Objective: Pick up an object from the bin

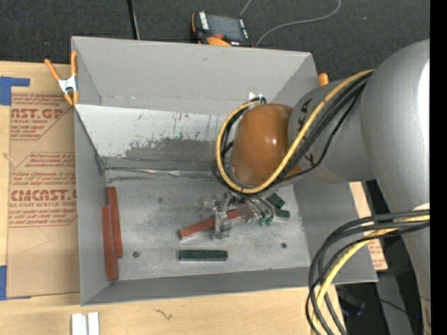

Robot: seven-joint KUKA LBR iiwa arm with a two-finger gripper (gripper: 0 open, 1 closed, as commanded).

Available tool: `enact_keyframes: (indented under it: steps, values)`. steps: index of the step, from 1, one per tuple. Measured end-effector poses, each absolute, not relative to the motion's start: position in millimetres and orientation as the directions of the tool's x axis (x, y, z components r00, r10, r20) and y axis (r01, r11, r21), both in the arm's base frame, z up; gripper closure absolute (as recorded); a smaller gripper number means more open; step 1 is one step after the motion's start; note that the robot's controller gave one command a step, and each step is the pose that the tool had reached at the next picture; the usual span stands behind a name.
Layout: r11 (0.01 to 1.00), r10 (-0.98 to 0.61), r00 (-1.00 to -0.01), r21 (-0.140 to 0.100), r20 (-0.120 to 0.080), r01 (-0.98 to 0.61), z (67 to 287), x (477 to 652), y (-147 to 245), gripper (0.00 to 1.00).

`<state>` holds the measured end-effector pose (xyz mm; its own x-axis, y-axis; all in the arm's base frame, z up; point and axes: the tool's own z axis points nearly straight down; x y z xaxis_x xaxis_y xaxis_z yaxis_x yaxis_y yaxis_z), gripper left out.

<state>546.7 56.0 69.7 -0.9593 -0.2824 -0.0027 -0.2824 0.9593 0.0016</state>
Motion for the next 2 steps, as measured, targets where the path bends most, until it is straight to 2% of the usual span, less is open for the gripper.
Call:
enact_keyframes:
  steps: [1,2]
  values:
    - [0.960,-0.282,-0.960,0.001,-0.003,-0.282,91,547.3,56,1.00]
    - [0.960,-0.282,-0.960,-0.001,-0.005,-0.282,136,548.3,57,1.00]
